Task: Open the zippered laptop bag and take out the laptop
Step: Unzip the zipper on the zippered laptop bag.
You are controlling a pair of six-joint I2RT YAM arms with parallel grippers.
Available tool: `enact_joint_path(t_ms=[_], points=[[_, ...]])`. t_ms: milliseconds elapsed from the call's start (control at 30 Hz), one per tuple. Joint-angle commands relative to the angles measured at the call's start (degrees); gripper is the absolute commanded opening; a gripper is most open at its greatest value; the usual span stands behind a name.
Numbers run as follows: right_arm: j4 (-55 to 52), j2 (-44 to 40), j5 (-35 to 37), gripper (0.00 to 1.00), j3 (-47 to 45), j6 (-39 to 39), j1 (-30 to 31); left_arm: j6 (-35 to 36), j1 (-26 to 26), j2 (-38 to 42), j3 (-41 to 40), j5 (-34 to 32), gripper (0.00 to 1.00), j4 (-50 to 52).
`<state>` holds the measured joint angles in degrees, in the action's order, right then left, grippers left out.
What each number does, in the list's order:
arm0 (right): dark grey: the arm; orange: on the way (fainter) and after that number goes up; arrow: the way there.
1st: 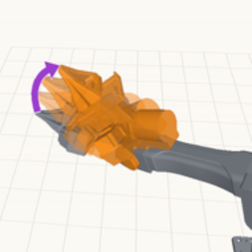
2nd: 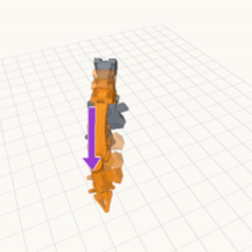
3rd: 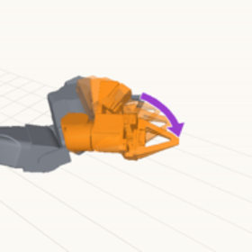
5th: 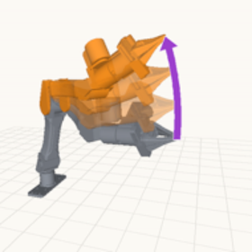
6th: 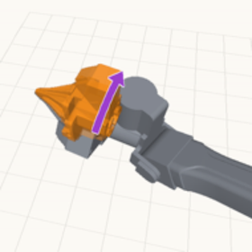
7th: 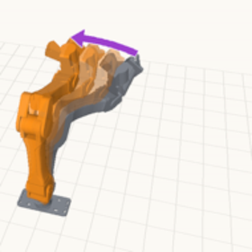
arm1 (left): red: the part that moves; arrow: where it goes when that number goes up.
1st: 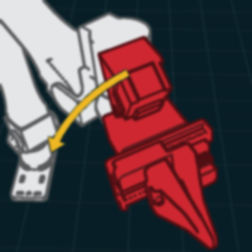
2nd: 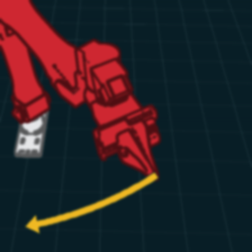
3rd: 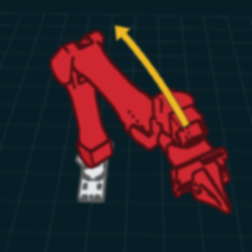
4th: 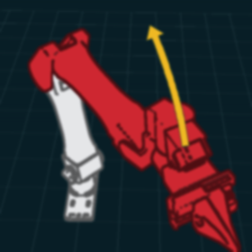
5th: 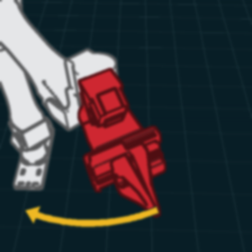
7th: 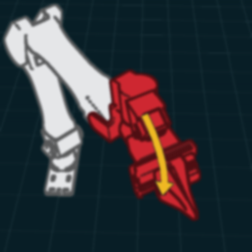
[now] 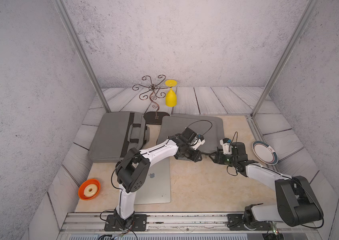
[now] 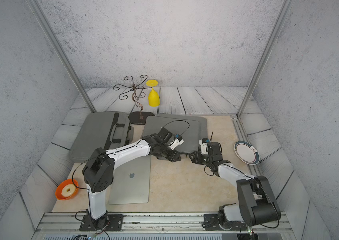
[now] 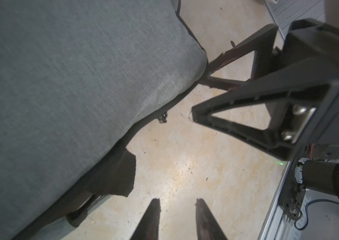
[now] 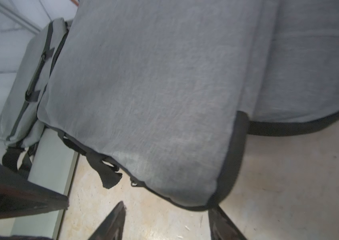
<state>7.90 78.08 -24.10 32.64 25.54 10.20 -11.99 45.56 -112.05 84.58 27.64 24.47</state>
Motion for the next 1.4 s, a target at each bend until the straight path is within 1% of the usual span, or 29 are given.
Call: enact_joint_path(t_ms=[0, 100, 167, 267, 400, 467, 533, 733, 867, 1067, 1100, 1200, 1367], points=[[3.02, -1.11, -2.17, 0.67, -0.92, 7.99, -2.10, -3.31, 0.77, 1.83, -2.13, -0.88, 0.34, -5.29], [5.18, 1.24, -3.41, 0.68, -0.05, 13.71, -3.55, -3.74, 2.10, 1.75, -4.19, -2.65, 0.35, -9.48], [5.82, 3.28, -4.81, 0.68, 1.32, 15.62, -3.99, -3.74, 2.98, 1.31, -5.50, -4.45, 0.36, -12.32], [9.97, 5.79, -6.22, 0.67, 1.69, 19.03, -4.31, -4.34, 4.20, 0.78, -7.24, -8.11, 0.36, -16.72], [11.60, 8.62, -7.26, 0.66, 2.63, 21.25, -4.46, -4.74, 5.46, -0.26, -9.41, -15.54, 0.37, -23.27], [12.25, 10.03, -7.64, 0.66, 2.89, 21.80, -4.41, -4.69, 6.14, -0.66, -10.48, -18.08, 0.39, -27.12], [13.65, 11.68, -8.30, 0.66, 3.24, 22.30, -4.52, -3.42, 6.95, -1.69, -10.32, -20.49, 0.41, -28.69], [16.68, 13.95, -9.36, 0.58, 4.16, 24.49, -4.78, -3.06, 7.43, -6.15, -9.87, -24.46, 0.41, -31.86], [17.01, 14.18, -10.09, 0.53, 3.96, 24.78, -5.10, -3.22, 7.50, -7.97, -9.01, -24.13, 0.41, -34.93], [16.71, 14.31, -10.97, 0.46, 3.89, 24.91, -5.58, -2.78, 7.46, -10.18, -8.09, -25.63, 0.40, -38.09], [16.63, 14.42, -11.10, 0.45, 3.92, 24.91, -5.69, -2.84, 7.52, -10.42, -7.78, -25.45, 0.39, -37.95], [16.60, 14.85, -11.42, 0.43, 4.13, 24.91, -5.89, -2.69, 7.45, -10.56, -7.68, -25.28, 0.31, -38.50], [16.62, 15.60, -11.89, 0.39, 4.53, 24.81, -6.22, -1.55, 7.38, -9.99, -7.67, -25.15, 0.13, -38.36]])
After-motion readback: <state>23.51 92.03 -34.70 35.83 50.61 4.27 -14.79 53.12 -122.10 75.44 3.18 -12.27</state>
